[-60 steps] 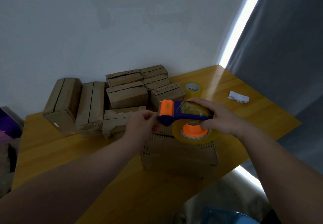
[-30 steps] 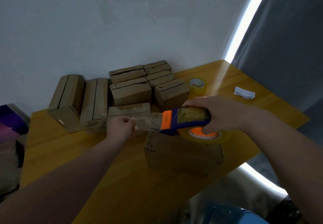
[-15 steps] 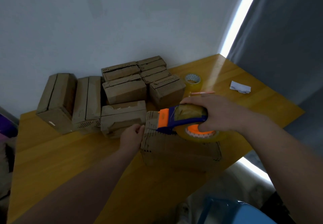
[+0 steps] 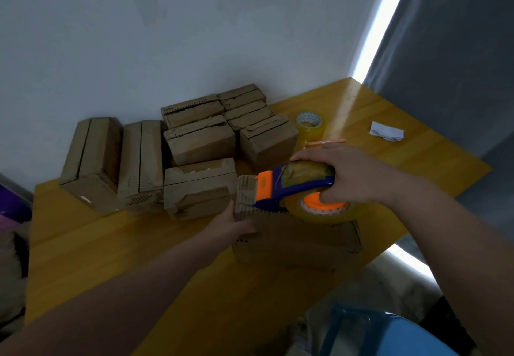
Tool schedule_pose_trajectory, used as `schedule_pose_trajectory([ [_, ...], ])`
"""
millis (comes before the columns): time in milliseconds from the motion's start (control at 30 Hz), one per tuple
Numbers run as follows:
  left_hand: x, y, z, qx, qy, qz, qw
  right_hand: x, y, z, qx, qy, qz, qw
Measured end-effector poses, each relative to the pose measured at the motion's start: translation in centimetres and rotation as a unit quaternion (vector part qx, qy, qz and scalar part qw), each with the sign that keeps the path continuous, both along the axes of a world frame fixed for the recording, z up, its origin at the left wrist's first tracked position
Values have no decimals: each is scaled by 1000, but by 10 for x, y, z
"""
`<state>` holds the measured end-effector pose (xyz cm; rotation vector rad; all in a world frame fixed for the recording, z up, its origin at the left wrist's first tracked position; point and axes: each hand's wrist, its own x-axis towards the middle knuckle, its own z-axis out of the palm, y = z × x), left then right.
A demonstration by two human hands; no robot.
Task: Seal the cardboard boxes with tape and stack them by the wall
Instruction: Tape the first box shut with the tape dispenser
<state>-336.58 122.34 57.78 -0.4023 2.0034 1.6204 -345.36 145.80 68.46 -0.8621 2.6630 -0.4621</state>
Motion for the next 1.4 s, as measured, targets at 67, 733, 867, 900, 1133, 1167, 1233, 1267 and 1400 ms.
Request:
schedule_pose_trajectory([
  [67,-7,-8,5,-110,37,-67,991,0,0,-1,-12,1,0,1000],
  [733,-3,0,20,-430,313,-339,776,17,7,-3,-318,-200,-156,913],
  [867,14,-25,23,-432,268,-318,800,22,-18,-3,-309,-219,-120,918],
  [900,18,-32,25,-430,261,-313,806,23,-25,-3,-306,-220,-111,919],
  [1133,28,-64,31,-424,245,-299,819,22,-64,-10,-276,-205,-94,934],
  [1167,27,-65,29,-427,245,-298,818,19,-64,-10,-273,-208,-95,934],
  [1233,25,-65,25,-421,241,-285,827,16,-63,-11,-264,-222,-94,934],
  [1267,25,-64,23,-418,235,-279,832,15,-62,-11,-265,-232,-91,932],
  [1400,27,-56,24,-419,201,-272,843,12,-64,-11,-261,-255,-67,929],
])
